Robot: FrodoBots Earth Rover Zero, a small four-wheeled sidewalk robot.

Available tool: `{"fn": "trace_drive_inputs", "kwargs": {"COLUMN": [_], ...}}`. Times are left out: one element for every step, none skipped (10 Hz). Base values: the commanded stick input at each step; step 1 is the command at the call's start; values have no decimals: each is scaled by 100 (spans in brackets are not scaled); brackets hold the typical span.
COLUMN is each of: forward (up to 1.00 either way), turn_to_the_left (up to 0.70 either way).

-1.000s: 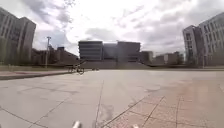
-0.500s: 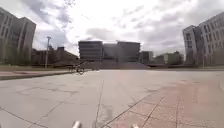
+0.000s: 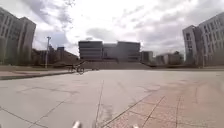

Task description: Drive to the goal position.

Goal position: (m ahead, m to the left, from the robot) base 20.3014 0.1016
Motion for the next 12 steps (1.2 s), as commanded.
{"fn": "trace_drive_inputs", "kwargs": {"forward": [6, 6, 6, 6, 6, 6, 6, 6, 6, 6, 6, 6], "turn_to_the_left": [0, 0, 0, 0, 0, 0, 0, 0, 0, 0, 0, 0]}}
